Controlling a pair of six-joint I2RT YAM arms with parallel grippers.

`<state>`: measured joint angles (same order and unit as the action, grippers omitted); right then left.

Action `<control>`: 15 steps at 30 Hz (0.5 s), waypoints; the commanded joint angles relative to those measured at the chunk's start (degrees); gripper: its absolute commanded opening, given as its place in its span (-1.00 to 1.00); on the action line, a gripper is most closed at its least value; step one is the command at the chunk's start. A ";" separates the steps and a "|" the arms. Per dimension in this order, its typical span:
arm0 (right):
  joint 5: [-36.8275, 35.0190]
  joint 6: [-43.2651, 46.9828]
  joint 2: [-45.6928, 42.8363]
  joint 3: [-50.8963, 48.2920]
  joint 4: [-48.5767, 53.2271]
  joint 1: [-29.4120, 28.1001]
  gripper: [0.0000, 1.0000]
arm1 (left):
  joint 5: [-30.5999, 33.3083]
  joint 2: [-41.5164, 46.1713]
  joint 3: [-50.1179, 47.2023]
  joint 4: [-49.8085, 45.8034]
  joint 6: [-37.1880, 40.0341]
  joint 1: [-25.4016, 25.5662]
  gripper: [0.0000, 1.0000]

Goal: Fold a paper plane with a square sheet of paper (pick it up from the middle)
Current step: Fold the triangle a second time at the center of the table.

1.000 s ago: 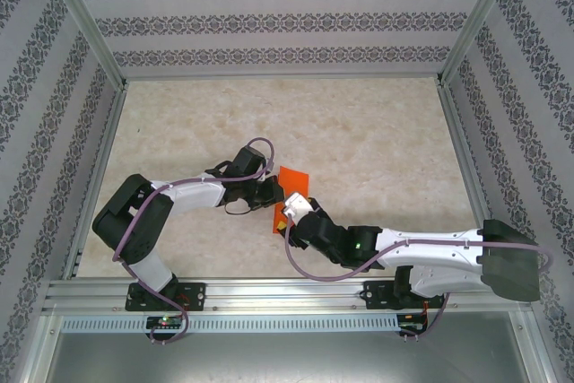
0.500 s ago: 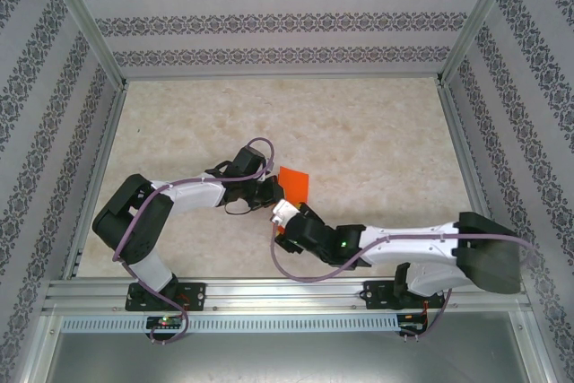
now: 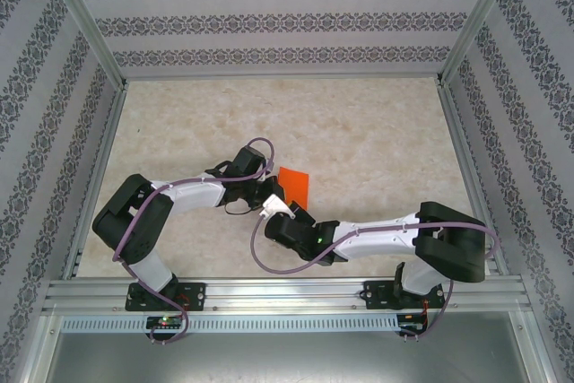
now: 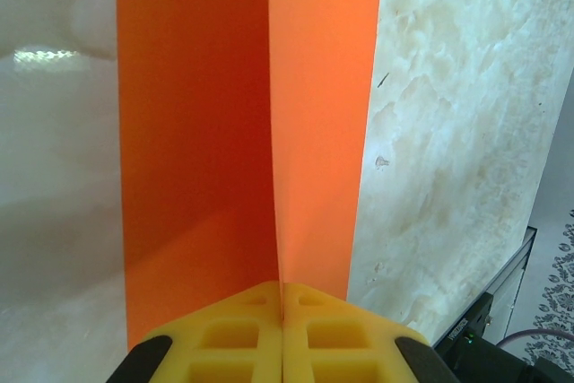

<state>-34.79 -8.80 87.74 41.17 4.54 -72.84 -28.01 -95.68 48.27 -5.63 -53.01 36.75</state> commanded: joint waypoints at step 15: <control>-1.05 -4.37 -2.48 -0.48 0.02 -1.04 -0.75 | -0.12 1.27 1.20 -0.17 0.21 -0.43 -0.75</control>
<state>-35.86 -11.92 86.26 40.82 4.51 -73.41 -28.01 -95.68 48.27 -5.63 -53.01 36.75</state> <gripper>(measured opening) 0.129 0.123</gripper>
